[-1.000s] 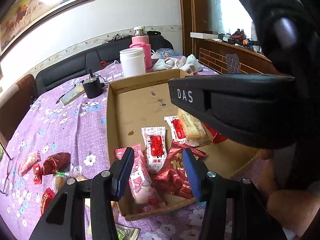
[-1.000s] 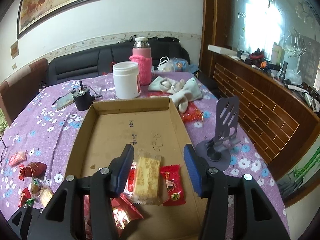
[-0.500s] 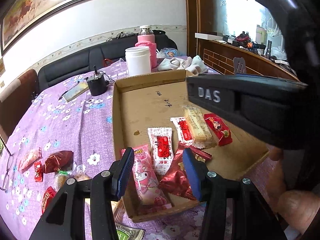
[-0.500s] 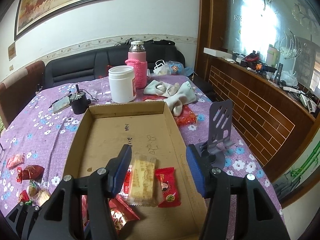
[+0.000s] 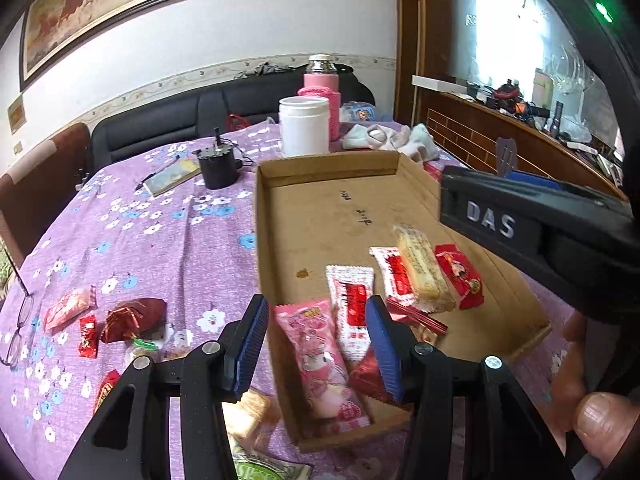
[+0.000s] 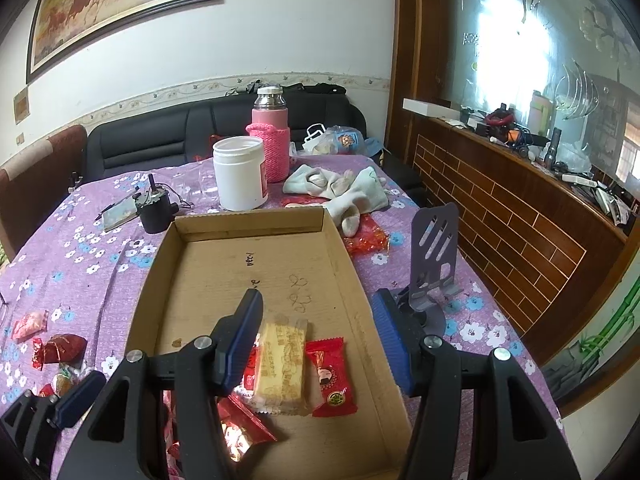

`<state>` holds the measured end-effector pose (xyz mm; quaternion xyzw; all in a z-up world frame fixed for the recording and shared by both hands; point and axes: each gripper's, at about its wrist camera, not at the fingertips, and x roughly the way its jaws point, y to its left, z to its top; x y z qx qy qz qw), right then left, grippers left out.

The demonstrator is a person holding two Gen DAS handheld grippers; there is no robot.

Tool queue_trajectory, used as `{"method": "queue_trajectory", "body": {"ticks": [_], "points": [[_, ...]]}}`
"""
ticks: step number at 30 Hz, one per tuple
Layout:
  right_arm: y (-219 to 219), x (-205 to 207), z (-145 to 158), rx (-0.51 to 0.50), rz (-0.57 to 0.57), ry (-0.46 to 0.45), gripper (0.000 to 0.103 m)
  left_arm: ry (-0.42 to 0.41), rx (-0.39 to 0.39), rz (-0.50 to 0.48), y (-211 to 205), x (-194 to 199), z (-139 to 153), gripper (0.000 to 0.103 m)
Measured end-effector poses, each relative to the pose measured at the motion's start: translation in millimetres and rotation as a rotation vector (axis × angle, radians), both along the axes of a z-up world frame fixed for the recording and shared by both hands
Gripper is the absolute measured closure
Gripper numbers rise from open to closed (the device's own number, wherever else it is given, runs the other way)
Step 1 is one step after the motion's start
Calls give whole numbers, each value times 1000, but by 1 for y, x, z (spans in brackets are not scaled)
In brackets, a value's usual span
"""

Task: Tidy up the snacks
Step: 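Move both grippers back over the scattered snacks on the tablecloth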

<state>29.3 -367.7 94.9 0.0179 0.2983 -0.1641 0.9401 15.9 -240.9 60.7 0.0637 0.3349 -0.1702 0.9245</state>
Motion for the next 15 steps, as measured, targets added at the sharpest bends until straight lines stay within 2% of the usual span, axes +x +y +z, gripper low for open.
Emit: {"method": "queue_trajectory", "body": {"ticks": [8, 15], "points": [[11, -4, 3, -59, 3, -21, 47, 21, -45, 88, 22, 13, 3, 50], [20, -9, 7, -100, 10, -46, 47, -33, -31, 172, 37, 13, 7, 50]]}}
